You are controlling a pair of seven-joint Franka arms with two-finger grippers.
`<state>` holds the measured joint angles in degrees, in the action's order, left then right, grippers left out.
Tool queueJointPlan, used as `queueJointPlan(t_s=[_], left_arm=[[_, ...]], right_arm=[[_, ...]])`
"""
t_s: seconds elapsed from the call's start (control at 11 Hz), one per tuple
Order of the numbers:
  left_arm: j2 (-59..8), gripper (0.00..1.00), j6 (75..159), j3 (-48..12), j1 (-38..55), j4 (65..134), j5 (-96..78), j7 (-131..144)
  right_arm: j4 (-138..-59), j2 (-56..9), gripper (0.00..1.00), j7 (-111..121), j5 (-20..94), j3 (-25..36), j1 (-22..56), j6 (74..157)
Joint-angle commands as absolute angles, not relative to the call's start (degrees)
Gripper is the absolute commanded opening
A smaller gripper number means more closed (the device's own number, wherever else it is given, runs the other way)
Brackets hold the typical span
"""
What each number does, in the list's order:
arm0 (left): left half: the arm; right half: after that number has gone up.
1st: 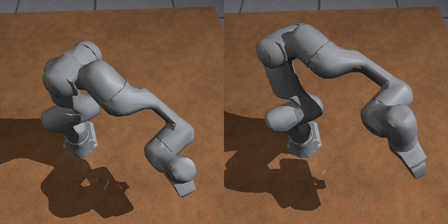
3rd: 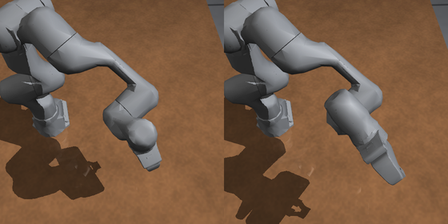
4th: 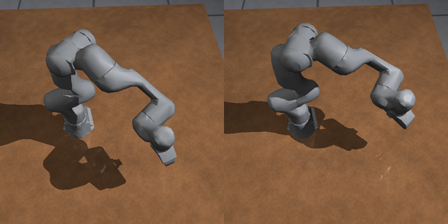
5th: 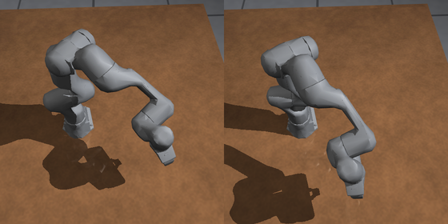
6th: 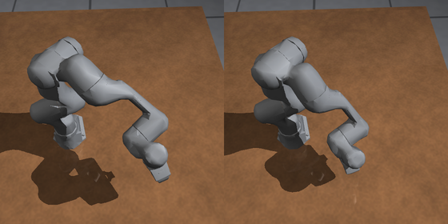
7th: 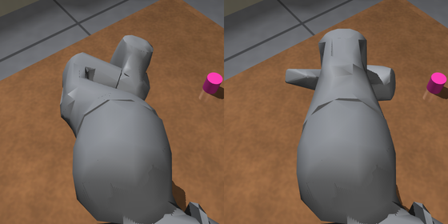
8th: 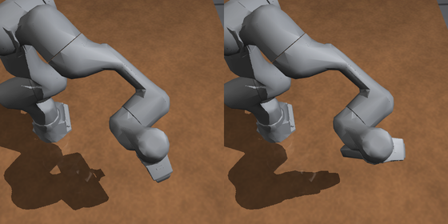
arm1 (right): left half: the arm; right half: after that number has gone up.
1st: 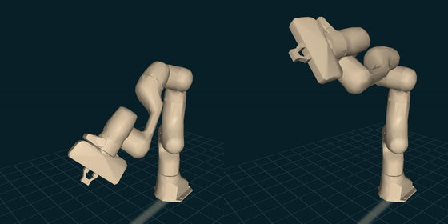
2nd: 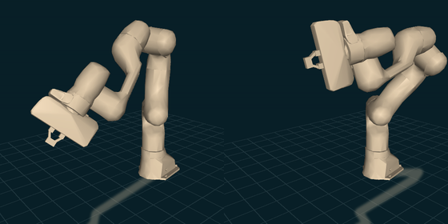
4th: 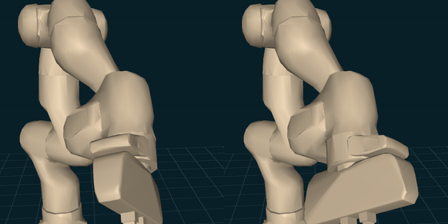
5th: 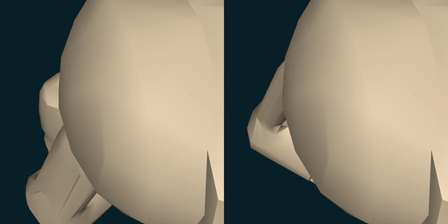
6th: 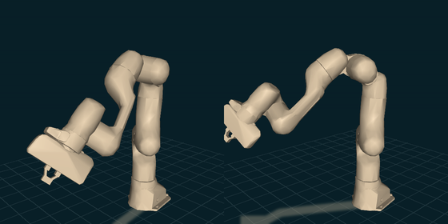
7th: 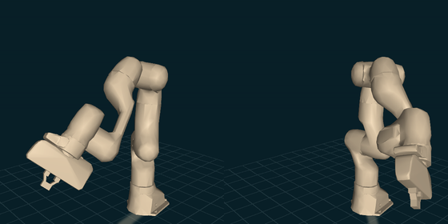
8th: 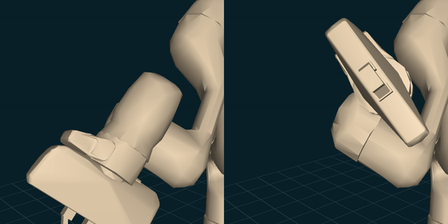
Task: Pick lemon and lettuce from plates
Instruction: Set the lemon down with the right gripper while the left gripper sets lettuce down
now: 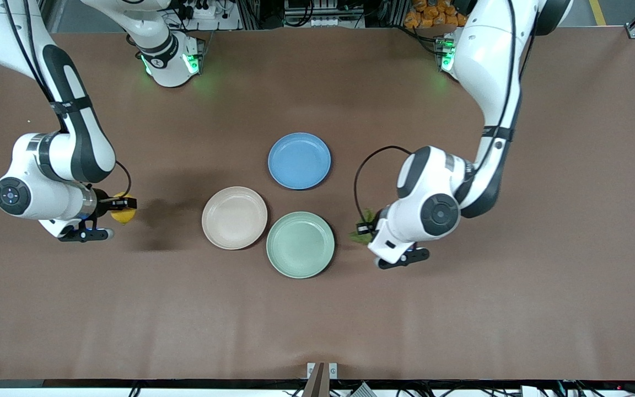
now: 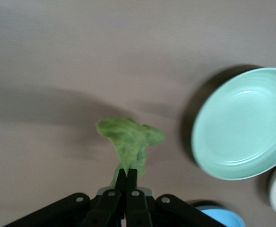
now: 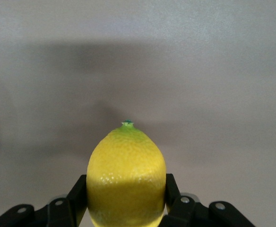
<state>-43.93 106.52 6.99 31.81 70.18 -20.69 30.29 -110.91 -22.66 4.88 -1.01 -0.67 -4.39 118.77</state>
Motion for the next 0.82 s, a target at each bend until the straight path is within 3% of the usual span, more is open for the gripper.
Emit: queueJointPlan(t_s=[0.0,0.64,0.73], left_arm=[[-39.65,0.0,99.42,10.1,32.08,71.45,-17.51,27.16],[-37.71,0.0,88.61,10.02,26.2,72.33,-11.43,17.42],[-37.71,0.0,88.07,10.11,25.67,72.42,-11.16,16.88]], right_arm=[[-112.06,-24.69,0.0,5.27,-2.2,-1.49,-5.89,123.03],[-112.06,-28.91,0.03,5.36,-2.37,-1.41,-5.71,128.76],[-112.06,-28.92,0.4,5.45,-3.07,-1.41,-5.54,128.76]])
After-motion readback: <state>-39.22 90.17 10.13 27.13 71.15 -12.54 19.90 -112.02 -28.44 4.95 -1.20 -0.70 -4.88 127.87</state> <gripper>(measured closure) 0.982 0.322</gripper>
